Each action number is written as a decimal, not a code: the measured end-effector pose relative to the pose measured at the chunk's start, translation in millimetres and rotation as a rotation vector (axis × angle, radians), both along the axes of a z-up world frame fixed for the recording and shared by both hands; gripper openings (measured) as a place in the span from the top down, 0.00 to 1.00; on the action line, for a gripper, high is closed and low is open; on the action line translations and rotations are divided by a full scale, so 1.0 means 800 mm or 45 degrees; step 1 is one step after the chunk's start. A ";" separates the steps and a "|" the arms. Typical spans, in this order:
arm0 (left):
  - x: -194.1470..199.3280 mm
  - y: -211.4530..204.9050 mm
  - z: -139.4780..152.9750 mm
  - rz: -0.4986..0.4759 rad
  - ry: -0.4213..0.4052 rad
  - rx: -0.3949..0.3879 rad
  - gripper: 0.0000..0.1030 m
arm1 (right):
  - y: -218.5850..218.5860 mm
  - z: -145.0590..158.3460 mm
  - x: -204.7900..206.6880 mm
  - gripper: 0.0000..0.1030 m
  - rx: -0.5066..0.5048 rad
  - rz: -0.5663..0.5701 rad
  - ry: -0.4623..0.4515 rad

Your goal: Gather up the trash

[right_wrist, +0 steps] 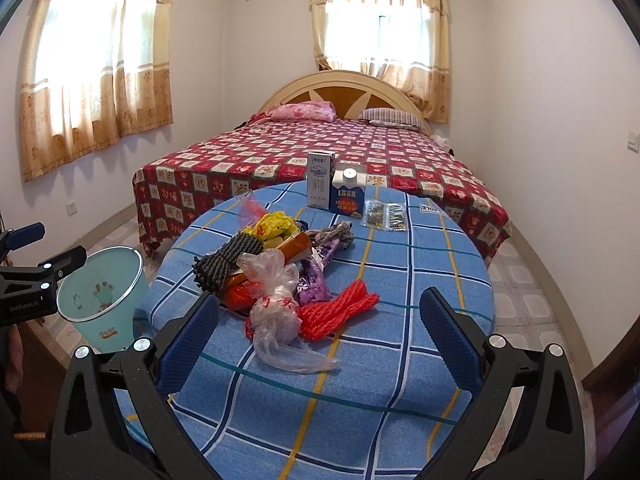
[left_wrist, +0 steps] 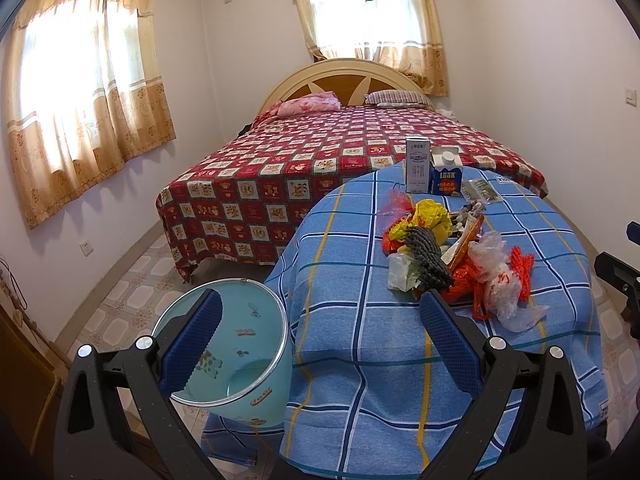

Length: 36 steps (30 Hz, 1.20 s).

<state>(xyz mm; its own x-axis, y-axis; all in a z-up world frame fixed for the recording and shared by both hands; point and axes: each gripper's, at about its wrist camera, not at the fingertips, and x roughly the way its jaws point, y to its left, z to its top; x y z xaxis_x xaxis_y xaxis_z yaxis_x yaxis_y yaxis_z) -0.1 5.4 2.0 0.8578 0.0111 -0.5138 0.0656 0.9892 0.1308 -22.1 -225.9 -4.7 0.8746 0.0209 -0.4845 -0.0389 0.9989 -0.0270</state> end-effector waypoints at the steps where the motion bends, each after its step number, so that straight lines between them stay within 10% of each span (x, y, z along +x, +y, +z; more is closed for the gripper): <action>1: 0.000 0.001 0.000 -0.001 0.000 0.002 0.06 | -0.001 0.000 0.000 0.05 0.000 -0.001 0.002; 36: 0.001 0.005 -0.011 0.005 0.011 0.015 0.06 | -0.003 -0.005 0.003 0.04 0.004 -0.005 0.024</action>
